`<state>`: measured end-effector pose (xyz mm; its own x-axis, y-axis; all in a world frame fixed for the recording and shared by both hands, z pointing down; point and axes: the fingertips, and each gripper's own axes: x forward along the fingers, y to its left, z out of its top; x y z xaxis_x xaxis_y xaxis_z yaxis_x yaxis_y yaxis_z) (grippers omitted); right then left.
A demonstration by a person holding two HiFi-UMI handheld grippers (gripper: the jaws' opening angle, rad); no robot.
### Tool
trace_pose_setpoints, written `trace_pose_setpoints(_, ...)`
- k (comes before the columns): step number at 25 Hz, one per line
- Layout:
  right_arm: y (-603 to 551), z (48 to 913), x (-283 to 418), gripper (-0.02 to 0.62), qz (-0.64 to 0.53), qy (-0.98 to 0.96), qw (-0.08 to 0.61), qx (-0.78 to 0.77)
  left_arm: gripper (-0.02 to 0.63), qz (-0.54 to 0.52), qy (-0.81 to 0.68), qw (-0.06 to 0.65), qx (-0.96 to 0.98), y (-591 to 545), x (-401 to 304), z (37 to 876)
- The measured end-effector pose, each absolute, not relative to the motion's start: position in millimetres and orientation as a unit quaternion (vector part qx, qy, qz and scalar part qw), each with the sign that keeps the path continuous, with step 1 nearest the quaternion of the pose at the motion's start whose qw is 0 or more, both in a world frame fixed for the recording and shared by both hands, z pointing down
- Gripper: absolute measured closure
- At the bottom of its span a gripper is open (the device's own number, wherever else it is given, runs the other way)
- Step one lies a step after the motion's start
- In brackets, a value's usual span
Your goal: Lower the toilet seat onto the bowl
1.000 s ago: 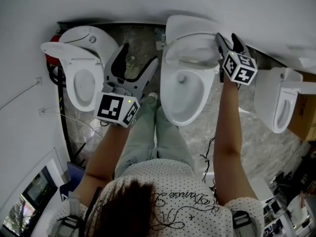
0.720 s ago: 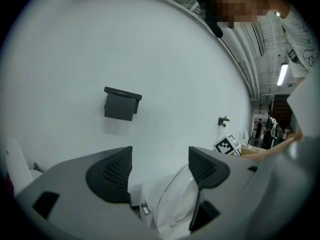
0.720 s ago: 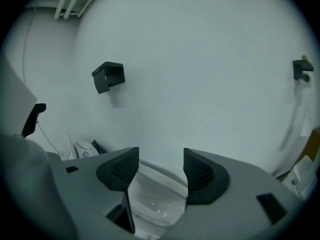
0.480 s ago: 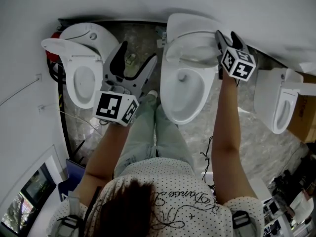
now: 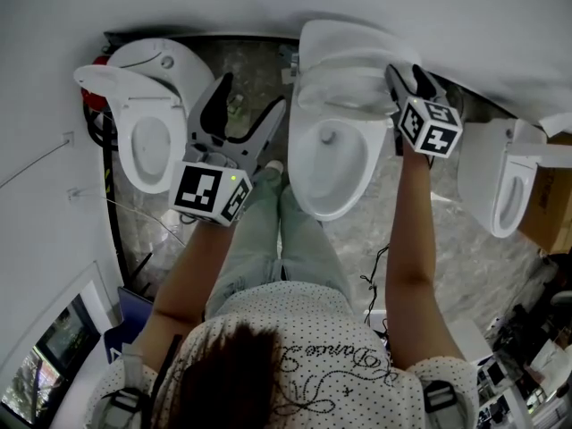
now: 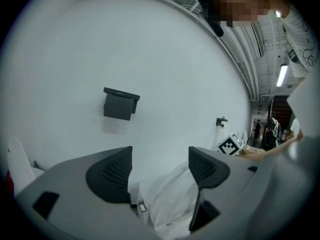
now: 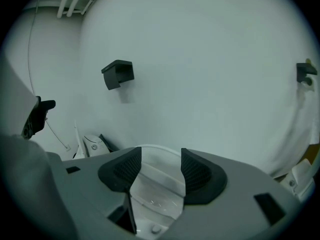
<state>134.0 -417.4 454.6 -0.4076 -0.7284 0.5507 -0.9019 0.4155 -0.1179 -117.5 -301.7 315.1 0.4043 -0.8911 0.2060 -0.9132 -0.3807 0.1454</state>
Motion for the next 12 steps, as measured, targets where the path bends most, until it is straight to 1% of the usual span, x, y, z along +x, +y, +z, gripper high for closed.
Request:
trace_pose_setpoints(7, -378, 448, 136, 0.347, 0.214, -0.828, 0.216, 0.471, 0.270, 0.045, -0.535, 0.111, 0.837, -286, -105, 301)
trace_pose_setpoints(12, -358, 453, 137, 0.313, 0.240, -0.845, 0.197, 0.434, 0.270, 0.045, -0.531, 0.106, 0.840, -277, -102, 297)
